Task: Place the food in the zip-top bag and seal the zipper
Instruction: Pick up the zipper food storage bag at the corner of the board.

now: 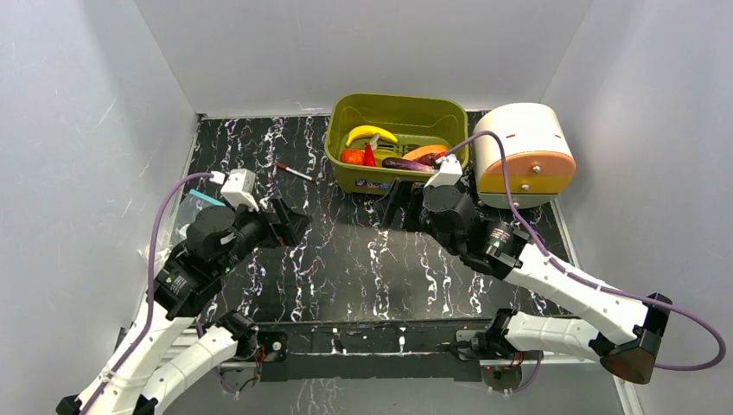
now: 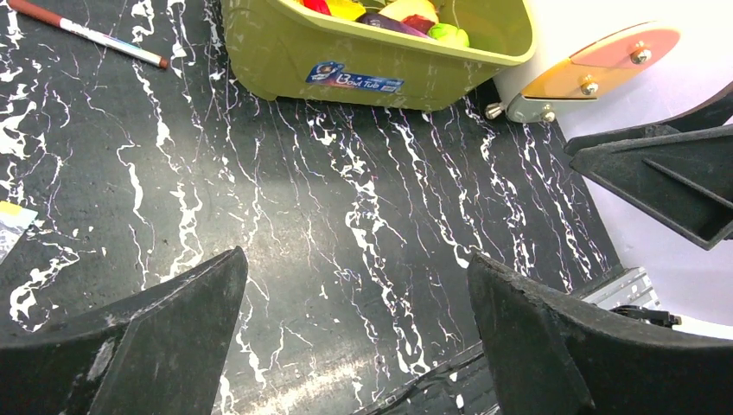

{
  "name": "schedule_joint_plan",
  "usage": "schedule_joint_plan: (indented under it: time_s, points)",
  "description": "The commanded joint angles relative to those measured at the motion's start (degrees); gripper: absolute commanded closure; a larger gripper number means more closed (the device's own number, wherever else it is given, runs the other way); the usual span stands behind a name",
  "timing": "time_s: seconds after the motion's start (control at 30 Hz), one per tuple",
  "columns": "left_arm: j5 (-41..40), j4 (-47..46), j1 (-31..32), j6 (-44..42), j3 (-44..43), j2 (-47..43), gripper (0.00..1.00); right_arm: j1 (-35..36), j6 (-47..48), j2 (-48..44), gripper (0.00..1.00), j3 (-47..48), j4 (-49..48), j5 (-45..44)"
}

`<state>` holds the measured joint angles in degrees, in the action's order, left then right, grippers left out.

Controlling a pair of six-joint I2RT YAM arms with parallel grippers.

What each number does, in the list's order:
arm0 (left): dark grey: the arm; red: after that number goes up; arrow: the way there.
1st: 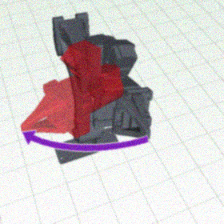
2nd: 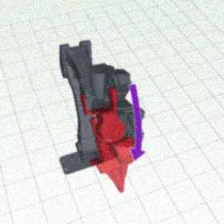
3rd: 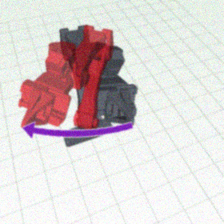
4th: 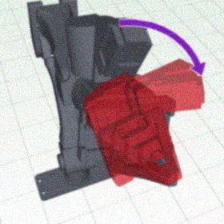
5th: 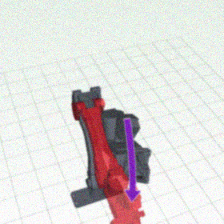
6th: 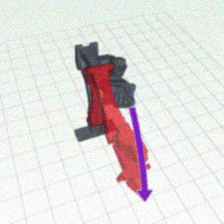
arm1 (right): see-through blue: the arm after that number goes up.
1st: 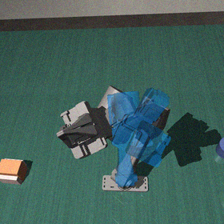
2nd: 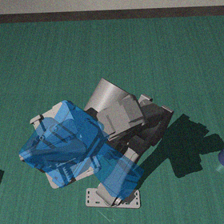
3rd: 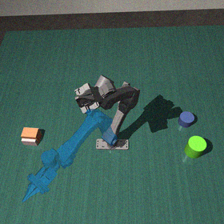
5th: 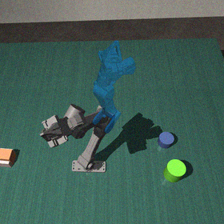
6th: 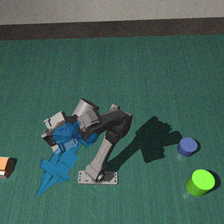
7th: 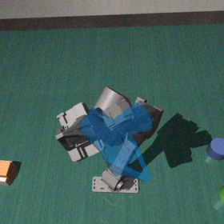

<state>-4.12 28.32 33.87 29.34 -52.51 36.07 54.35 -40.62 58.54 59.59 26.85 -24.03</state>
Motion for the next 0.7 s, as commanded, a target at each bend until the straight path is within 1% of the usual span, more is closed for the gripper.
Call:
schedule_joint_plan:
  time_s: [0.0, 0.17, 0.37, 0.53, 0.63, 0.67]
  points:
    - [-1.9, -1.0, -0.3, -0.9, -1.2, -1.4, 0.02, 0.3, 0.3, -1.2, 0.02, 1.9, -3.1, -0.3]
    - [-3.9, 0.6, -0.3, -0.7, -1.3, -0.7, 0.02, 0.3, 0.4, -0.8, 0.02, 1.7, -3.2, 0.0]
    - [-9.8, 2.5, -0.3, 0.2, -1.4, 2.0, 0.02, 0.2, 0.7, -1.2, 0.02, 1.4, -3.2, 0.0]
    - [-20.7, 4.5, -0.3, 5.9, -1.5, 6.7, 0.02, 0.2, 0.9, -2.3, 0.02, 1.3, -3.1, 0.0]
    - [-27.6, 7.4, -0.3, 11.8, -2.4, 10.5, 0.02, 0.3, 1.0, -3.4, 0.02, 0.9, -3.3, 0.1]
    - [-29.5, 9.2, -0.3, 13.9, -3.1, 12.0, 0.07, 0.3, 1.0, -3.8, 0.02, 0.5, -3.6, 0.0]
